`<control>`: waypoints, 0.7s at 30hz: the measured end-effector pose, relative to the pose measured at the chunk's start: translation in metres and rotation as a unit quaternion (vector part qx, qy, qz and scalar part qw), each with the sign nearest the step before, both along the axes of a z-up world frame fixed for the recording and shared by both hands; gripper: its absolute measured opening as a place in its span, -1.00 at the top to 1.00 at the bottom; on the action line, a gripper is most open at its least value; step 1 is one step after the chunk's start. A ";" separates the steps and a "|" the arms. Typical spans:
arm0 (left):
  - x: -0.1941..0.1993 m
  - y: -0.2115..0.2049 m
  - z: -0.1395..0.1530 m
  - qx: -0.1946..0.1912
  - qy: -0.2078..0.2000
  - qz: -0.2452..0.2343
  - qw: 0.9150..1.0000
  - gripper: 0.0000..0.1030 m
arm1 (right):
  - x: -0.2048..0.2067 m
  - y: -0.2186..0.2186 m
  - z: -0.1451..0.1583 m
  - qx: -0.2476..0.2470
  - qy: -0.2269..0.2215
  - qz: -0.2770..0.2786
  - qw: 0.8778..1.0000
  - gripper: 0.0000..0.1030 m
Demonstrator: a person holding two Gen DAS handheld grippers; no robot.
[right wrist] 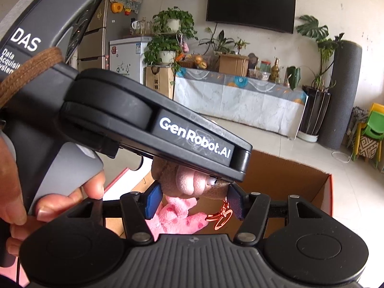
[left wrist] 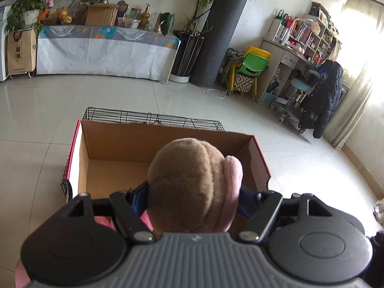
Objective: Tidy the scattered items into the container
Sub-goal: 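Lift the brown plush with both grippers and carry it over the shoebox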
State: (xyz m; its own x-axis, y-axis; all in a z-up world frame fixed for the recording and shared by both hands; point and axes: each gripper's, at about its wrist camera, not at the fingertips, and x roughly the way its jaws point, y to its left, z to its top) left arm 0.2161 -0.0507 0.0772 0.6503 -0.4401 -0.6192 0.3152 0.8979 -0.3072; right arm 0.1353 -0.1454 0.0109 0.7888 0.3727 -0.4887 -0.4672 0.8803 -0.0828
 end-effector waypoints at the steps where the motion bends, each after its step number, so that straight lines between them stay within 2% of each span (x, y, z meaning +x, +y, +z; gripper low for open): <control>1: 0.003 0.002 -0.004 0.002 0.004 -0.001 1.000 -0.41 | 0.003 0.000 -0.003 0.001 0.005 0.000 1.000 -0.16; 11: 0.035 0.013 -0.047 -0.005 0.054 0.002 0.999 -0.41 | 0.020 0.000 -0.032 -0.003 0.050 -0.009 0.999 -0.16; 21: 0.056 0.027 -0.085 -0.034 0.115 0.026 0.992 -0.46 | 0.030 0.000 -0.057 -0.016 0.095 -0.019 0.995 -0.16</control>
